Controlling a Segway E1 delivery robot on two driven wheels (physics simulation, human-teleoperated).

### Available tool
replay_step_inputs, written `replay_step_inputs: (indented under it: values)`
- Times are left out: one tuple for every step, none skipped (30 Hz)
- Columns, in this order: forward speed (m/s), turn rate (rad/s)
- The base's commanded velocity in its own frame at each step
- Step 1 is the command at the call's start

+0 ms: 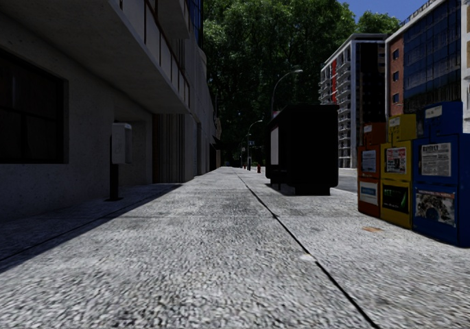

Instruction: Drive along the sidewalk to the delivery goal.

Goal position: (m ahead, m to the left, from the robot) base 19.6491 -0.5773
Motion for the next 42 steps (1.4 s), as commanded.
replay_step_inputs:
  values:
    - [2.0, 0.0]
    - [2.0, 0.0]
    - [2.0, 0.0]
    - [2.0, 0.0]
    - [2.0, 0.0]
    - [2.0, 0.0]
    - [2.0, 0.0]
    - [2.0, 0.0]
    - [2.0, 0.0]
    - [2.0, 0.0]
    - [2.0, 0.0]
    - [2.0, 0.0]
    - [2.0, 0.0]
    - [2.0, 0.0]
    - [2.0, 0.0]
    - [2.0, 0.0]
    - [2.0, 0.0]
    - [2.0, 0.0]
    - [2.0, 0.0]
    - [2.0, 0.0]
    - [2.0, 0.0]
    - [2.0, 0.0]
    - [2.0, 0.0]
    - [2.0, 0.0]
    - [2.0, 0.0]
    - [2.0, 0.0]
    - [2.0, 0.0]
    - [2.0, 0.0]
    - [2.0, 0.0]
    - [2.0, 0.0]
    - [2.0, 0.0]
    - [2.0, 0.0]
    - [2.0, 0.0]
    - [2.0, 0.0]
    - [2.0, 0.0]
    - [2.0, 0.0]
    - [2.0, 0.0]
    - [2.0, 0.0]
    - [2.0, 0.0]
    - [2.0, 0.0]
    - [2.0, 0.0]
    - [2.0, 0.0]
